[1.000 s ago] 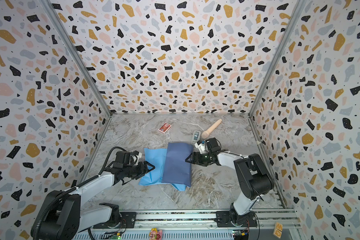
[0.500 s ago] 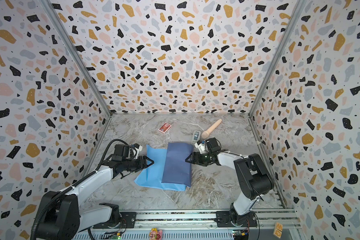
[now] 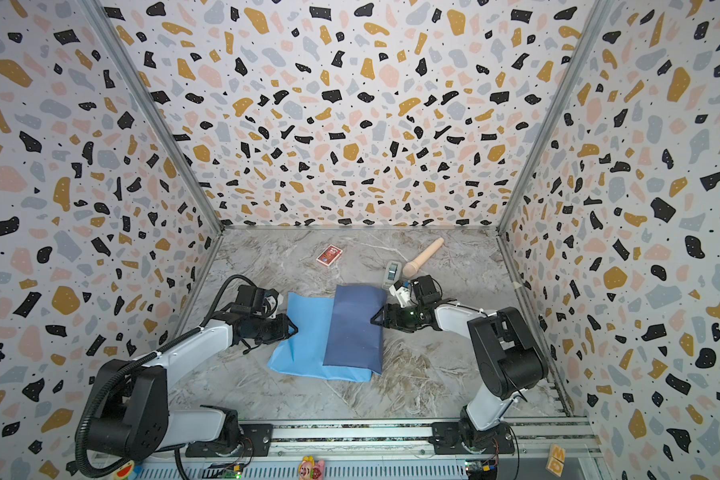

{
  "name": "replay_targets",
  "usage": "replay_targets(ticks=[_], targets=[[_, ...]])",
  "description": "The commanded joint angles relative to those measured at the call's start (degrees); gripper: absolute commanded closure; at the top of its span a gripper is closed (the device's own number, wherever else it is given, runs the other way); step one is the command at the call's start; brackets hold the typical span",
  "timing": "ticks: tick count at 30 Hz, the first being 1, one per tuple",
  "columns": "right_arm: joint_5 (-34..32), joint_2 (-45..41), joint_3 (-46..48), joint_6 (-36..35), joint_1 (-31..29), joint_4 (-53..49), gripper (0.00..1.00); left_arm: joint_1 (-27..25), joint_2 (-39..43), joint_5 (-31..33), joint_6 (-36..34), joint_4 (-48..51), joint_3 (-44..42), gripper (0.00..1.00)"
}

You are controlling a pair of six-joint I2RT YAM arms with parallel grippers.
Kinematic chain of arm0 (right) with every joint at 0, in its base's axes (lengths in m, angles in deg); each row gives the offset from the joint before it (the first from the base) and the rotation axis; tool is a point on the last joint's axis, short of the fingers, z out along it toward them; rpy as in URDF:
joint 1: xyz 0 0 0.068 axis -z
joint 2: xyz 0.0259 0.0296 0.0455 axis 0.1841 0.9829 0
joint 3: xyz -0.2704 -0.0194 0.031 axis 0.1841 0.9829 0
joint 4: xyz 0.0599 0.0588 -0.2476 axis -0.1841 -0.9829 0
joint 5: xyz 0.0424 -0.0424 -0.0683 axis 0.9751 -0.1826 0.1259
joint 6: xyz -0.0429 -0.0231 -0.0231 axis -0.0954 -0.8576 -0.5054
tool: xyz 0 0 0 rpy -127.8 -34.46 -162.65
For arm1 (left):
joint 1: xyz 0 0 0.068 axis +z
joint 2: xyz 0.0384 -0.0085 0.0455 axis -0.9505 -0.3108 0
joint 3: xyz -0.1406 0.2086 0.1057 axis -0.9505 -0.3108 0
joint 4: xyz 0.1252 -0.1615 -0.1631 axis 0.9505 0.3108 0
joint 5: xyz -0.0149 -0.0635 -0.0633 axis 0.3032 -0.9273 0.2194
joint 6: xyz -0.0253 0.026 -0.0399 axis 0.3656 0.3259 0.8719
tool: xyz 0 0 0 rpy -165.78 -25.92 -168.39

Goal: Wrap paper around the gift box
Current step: 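Lift the light blue paper edge with the left gripper toward the box side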

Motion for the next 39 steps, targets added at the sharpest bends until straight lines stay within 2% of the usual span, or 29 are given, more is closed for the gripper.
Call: replay_targets(ticks=[1, 4, 8, 11, 15, 22, 28, 33, 39], targets=[[-7.42, 2.93, 1.44, -1.74, -1.31, -6.65, 0.15, -0.34, -0.98, 3.34, -2.05, 0.1, 1.45, 0.73], [-7.42, 3.04, 1.43, -1.66, -1.3, -6.61, 0.15, -0.42, -1.49, 3.28, -2.44, -0.32, 1.87, 0.81], [-7.42, 3.15, 1.34, -1.63, -1.31, -6.63, 0.15, -0.58, -0.81, 3.27, -3.16, -0.34, 2.49, 0.85], [-7.5, 3.14, 1.35, -1.72, -1.34, -6.65, 0.15, -0.56, -0.81, 2.82, -3.84, -0.01, 3.18, 0.75], [-7.5, 3.25, 1.35, -1.72, -1.4, -6.68, 0.15, -0.6, -1.8, -0.87, -3.67, -0.8, 3.85, 0.65], [-7.61, 3.19, 1.26, -1.78, -1.44, -6.83, 0.15, -0.6, -2.91, -0.1, -4.64, -0.59, 5.06, 0.64], [-7.68, 3.18, 1.35, -1.87, -1.4, -6.85, 0.15, -0.6, -4.36, 2.69, -6.09, 0.96, 5.86, 0.78], [-7.68, 3.29, 1.26, -1.82, -1.42, -6.71, 0.15, -0.9, -4.98, 3.56, -6.6, 1.21, 6.27, 0.84], [-7.68, 3.43, 1.26, -1.81, -1.4, -6.85, 0.16, -1.19, -3.92, 7.68, -7.75, 3.09, 7.33, 0.92]])
